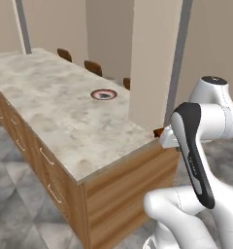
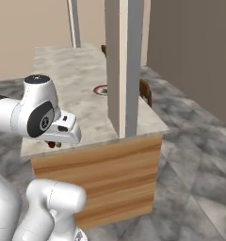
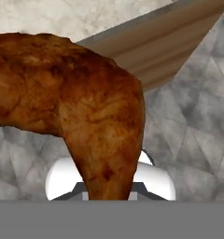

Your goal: Take the chicken drumstick from the fridge and place it on the digital scale on the counter by the fridge. Wait a few seconds for a reading, then move it to the plate on the dining counter.

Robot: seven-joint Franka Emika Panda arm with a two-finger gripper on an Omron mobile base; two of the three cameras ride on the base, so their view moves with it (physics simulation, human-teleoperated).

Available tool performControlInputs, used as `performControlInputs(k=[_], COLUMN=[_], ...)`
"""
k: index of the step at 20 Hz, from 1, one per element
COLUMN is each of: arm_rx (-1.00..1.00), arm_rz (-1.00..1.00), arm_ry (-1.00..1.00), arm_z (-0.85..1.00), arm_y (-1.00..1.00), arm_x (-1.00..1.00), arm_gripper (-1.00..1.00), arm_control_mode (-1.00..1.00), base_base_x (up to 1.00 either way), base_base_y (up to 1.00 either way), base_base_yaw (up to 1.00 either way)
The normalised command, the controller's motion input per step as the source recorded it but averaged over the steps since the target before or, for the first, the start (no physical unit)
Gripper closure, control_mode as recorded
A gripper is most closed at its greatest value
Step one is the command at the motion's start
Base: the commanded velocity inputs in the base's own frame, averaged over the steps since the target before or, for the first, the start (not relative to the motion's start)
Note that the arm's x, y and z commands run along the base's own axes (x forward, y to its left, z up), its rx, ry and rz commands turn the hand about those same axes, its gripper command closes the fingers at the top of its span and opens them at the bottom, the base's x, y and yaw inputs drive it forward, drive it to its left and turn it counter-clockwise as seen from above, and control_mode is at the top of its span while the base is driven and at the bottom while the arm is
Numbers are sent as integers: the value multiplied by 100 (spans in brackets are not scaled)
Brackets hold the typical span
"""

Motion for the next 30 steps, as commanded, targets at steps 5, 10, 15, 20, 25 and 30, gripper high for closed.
performControlInputs(k=[5, 10, 15, 20, 25, 30], arm_rx=[0, 0, 0, 0, 0, 0], arm_rz=[0, 0, 0, 0, 0, 0], arm_ry=[0, 0, 0, 0, 0, 0], arm_z=[0, 0, 0, 0, 0, 0], arm_y=[0, 0, 0, 0, 0, 0], arm_x=[0, 0, 0, 0, 0, 0], arm_gripper=[100, 100, 100, 100, 100, 100], arm_control_mode=[100, 100, 100, 100, 100, 100], base_base_x=[26, 29, 47, 56, 73, 95], base_base_y=[-100, -100, -100, -100, -94, -65], base_base_yaw=[-5, -5, -1, 0, 0, 9])
